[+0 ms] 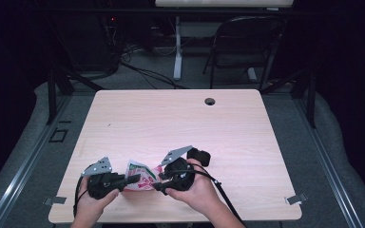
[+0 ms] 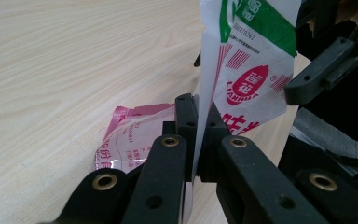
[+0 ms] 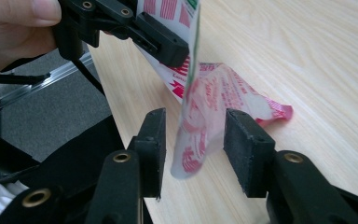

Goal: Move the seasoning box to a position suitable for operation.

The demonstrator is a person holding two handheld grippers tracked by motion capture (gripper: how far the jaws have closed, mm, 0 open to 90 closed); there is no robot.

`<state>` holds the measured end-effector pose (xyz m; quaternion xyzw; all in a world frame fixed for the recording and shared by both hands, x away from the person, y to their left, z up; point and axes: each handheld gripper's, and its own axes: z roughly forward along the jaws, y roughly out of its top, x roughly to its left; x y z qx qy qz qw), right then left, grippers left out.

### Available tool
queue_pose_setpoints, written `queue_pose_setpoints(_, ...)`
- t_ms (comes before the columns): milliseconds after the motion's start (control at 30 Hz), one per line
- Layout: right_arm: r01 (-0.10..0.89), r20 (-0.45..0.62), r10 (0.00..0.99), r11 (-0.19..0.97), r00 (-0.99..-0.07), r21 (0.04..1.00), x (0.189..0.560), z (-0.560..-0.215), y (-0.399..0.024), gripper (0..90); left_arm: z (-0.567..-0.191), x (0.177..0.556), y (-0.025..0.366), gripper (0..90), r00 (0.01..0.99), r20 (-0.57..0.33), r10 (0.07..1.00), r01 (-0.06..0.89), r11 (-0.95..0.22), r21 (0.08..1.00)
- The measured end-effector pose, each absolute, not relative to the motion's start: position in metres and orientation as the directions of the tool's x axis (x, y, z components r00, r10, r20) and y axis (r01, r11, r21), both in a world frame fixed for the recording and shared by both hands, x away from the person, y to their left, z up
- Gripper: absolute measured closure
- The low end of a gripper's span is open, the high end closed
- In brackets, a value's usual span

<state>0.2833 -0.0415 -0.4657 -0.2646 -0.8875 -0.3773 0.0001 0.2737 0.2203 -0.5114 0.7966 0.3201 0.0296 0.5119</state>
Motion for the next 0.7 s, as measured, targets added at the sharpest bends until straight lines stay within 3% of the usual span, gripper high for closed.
queue_pose_setpoints(700,0.502,0.212,0.488,0.6,-0.847,0.623,0.291,-0.477,-0.02,79.6,-0.512,0.273,0.218,90.0,0.8,-0.282,0.53,0.48,-0.28,0.832)
